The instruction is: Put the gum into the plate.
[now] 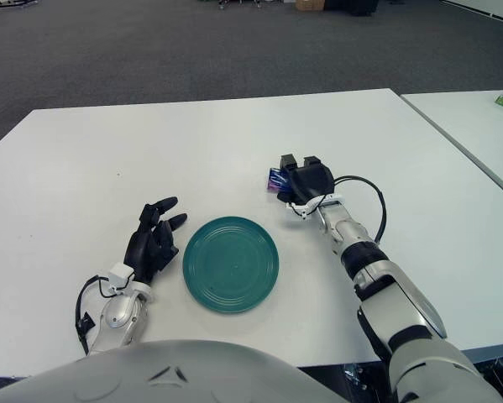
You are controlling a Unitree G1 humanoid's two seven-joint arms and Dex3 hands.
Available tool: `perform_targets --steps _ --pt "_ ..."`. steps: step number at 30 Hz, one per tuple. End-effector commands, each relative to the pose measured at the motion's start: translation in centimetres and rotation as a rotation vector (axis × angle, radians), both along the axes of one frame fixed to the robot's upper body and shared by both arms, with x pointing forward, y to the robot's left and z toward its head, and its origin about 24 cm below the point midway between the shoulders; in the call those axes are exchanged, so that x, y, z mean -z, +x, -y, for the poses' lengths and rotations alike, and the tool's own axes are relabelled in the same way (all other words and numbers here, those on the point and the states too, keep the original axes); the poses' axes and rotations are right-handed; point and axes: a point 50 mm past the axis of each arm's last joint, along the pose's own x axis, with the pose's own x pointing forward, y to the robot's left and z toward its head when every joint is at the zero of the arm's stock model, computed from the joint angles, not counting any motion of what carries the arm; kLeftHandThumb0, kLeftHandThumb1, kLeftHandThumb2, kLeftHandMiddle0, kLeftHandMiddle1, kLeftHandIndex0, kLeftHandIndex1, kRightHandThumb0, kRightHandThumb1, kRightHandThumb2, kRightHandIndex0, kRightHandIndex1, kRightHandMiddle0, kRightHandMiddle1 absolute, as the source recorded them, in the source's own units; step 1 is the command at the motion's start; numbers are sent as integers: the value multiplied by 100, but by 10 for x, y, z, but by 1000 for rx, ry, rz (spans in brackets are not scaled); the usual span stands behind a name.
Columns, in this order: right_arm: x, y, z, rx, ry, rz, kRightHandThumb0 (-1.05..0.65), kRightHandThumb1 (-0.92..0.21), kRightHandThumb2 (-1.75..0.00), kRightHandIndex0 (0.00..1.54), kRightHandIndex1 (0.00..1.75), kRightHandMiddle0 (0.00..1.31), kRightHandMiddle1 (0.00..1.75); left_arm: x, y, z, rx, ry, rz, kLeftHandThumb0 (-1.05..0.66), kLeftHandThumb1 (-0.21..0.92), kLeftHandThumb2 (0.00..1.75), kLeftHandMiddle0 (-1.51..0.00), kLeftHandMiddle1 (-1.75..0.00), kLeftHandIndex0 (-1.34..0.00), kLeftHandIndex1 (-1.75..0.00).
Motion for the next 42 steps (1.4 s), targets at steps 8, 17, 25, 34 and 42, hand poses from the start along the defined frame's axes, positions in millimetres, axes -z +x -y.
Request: perform_targets --steps 8,17,25,34,42 --pt "51 -41 9 -29 -65 -81 -42 -54 -104 101 175 44 175 12 -8 -2 -27 -39 -73 -83 92 89 -39 -90 -14 -115" --pt "36 -26 20 -11 -55 -34 -43 -50 -109 107 175 47 175 11 -7 -2 -30 -28 -59 -85 92 90 -39 -93 -15 -117" --pt "-40 12 8 -94 89 89 -43 -47 -112 112 175 50 175 12 -7 -4 -31 -50 -65 -85 92 89 -37 -97 -13 -120" --pt "-86 13 -1 -149 156 126 -44 -44 -116 116 175 52 175 12 -7 -5 -42 -60 -61 -83 92 88 -36 -99 -13 -123" --pt "-120 -15 -34 -300 167 184 -45 -42 -118 119 175 53 175 9 -9 -6 -28 -43 -57 -77 92 86 -39 -98 -16 -119"
